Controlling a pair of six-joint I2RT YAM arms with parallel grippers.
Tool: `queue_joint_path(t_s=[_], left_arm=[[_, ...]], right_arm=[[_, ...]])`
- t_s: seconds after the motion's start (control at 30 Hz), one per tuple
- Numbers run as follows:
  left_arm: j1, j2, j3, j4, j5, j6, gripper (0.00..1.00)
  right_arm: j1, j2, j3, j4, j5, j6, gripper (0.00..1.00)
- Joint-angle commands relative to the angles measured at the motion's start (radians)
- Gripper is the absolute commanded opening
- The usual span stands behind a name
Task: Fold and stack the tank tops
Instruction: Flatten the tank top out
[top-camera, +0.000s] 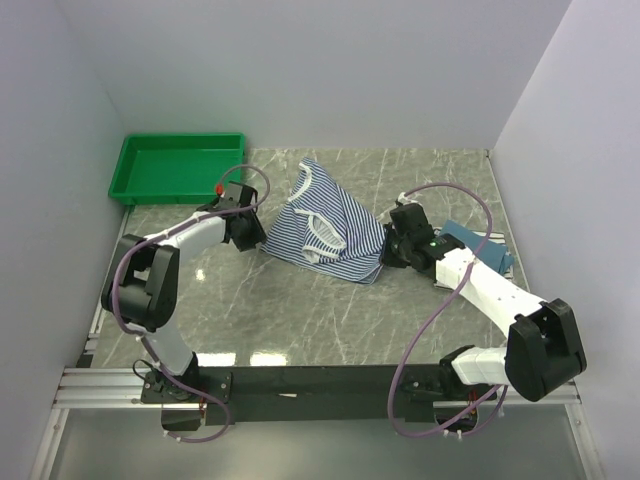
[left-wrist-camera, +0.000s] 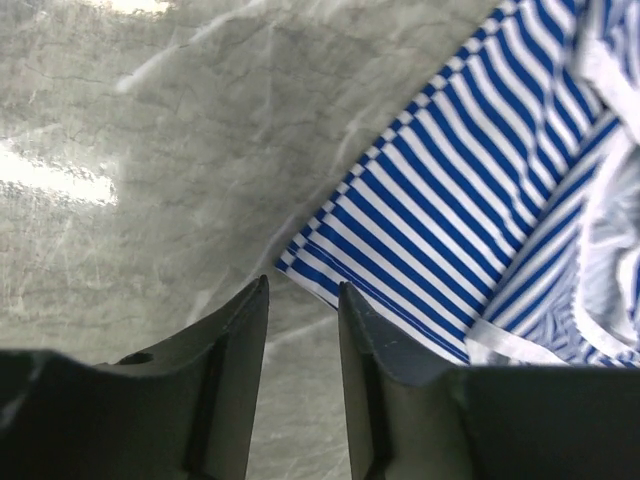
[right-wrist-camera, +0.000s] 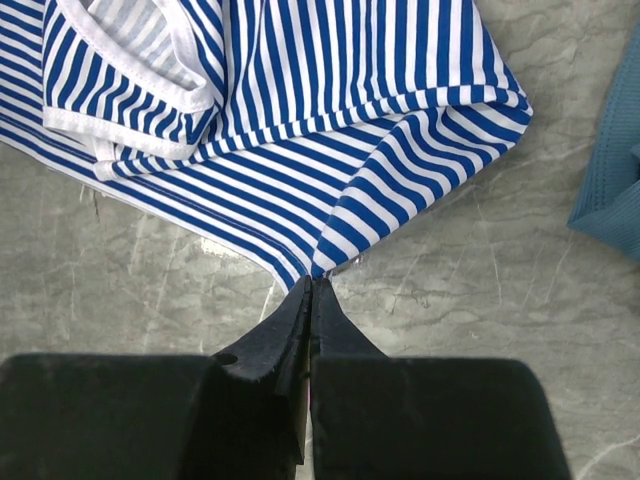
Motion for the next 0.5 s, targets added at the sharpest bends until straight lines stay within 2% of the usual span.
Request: queue_joint_path(t_s=[0.0, 0.3, 0.47], left_arm=[[-0.006, 0.034, 0.019, 0.019, -0.036, 0.014, 0.39], [-0.018, 0.085, 0.014, 0.055, -0.043, 0.026, 0.39], [-0.032, 0.064, -0.018, 0.083, -0.051, 0.018, 0.37]], right_arm=[[-0.01, -0.037, -0.019, 0.04, -0.017, -0.004, 0.0], [-0.023, -0.055, -0.037, 0.053, -0.031, -0.009, 0.0], [-0.026, -0.061, -0.046, 0.059, -0.034, -0.011, 0.0]])
